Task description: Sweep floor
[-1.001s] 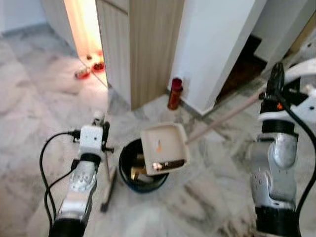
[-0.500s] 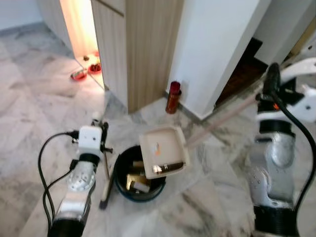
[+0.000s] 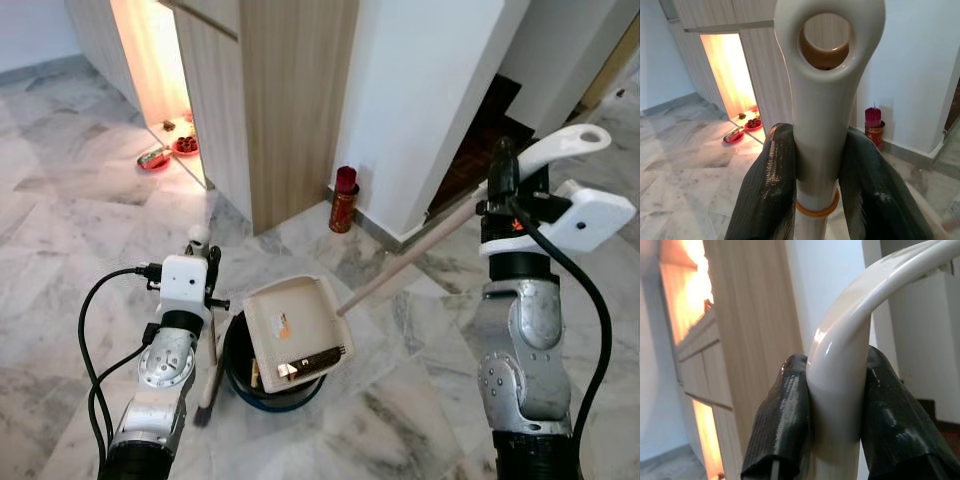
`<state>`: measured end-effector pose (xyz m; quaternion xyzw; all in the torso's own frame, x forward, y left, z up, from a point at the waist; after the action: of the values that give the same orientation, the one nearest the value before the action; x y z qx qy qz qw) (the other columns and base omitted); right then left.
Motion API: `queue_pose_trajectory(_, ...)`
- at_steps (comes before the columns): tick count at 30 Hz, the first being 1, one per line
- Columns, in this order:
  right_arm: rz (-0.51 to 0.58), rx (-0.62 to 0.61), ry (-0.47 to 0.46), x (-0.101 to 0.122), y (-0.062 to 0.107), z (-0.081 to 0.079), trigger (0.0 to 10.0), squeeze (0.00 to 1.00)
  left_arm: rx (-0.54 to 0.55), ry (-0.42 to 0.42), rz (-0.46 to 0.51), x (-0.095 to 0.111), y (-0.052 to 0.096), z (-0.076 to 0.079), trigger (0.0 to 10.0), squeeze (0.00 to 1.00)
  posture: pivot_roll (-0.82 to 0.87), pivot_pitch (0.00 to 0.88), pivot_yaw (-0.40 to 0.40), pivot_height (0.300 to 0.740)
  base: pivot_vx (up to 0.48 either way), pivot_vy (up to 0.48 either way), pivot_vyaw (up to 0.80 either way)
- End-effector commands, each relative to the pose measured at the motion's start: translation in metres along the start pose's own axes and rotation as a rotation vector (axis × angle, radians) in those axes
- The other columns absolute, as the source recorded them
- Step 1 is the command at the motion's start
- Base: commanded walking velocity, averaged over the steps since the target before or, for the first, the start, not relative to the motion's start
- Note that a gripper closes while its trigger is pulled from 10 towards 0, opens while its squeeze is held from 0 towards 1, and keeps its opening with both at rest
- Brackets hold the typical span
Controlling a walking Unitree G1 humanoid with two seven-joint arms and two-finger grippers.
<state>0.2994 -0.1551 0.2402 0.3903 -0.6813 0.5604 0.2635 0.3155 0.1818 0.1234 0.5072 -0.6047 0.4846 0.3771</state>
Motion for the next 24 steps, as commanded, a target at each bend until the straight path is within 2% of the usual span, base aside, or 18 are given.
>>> queue_pose_trajectory(1,0.137,0.066,-0.013,0.026,-0.005,-0.017,10.0,0.0,-0.007,-0.011,0.05,0.009,-0.003,0.002,10.0,0.0,0.2,0.062,-0.09,0.74,0.0,0.0,0.0)
queue_pose_trajectory(4,0.162,0.102,-0.014,0.03,-0.003,-0.029,10.0,0.0,-0.009,-0.01,0.051,0.009,-0.002,0.003,10.0,0.0,0.2,0.063,-0.089,0.74,0.0,0.0,0.0)
queue_pose_trajectory(8,0.179,0.222,0.007,0.032,0.003,-0.055,10.0,0.0,-0.012,-0.01,0.054,0.01,-0.002,0.003,10.0,0.0,0.2,0.068,-0.091,0.74,0.0,0.0,0.0)
queue_pose_trajectory(10,0.179,0.235,-0.004,0.032,0.004,-0.059,10.0,0.0,-0.012,-0.01,0.054,0.01,-0.002,0.003,10.0,0.0,0.2,0.068,-0.091,0.74,0.0,0.0,0.0)
queue_pose_trajectory(17,0.206,0.373,0.011,0.035,0.014,-0.088,10.0,0.0,-0.023,-0.013,0.057,0.01,-0.001,0.006,10.0,0.0,0.2,0.076,-0.094,0.74,0.0,0.0,0.0)
queue_pose_trajectory(19,0.23,0.43,0.044,0.037,0.018,-0.099,10.0,0.0,-0.026,-0.014,0.057,0.01,-0.001,0.006,10.0,0.0,0.2,0.08,-0.093,0.74,0.0,0.0,0.0)
queue_pose_trajectory(24,0.252,0.5,0.085,0.037,0.024,-0.111,10.0,0.0,-0.029,-0.016,0.059,0.01,-0.002,0.006,10.0,0.0,0.2,0.083,-0.093,0.74,0.0,0.0,0.0)
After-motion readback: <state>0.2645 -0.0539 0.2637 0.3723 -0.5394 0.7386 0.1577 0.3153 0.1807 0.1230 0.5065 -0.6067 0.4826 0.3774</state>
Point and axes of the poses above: a point about 5 cm out from each wrist's last joint towards the gripper, its own y axis pointing back from the gripper into the wrist, its own x axis along the axis of the wrist's last joint, z = x × y, the point moved 1 cm from there along -y, pointing out of the wrist towards the gripper, and after that the axes turned 2 degrees about -y, right-handed, at the moved point
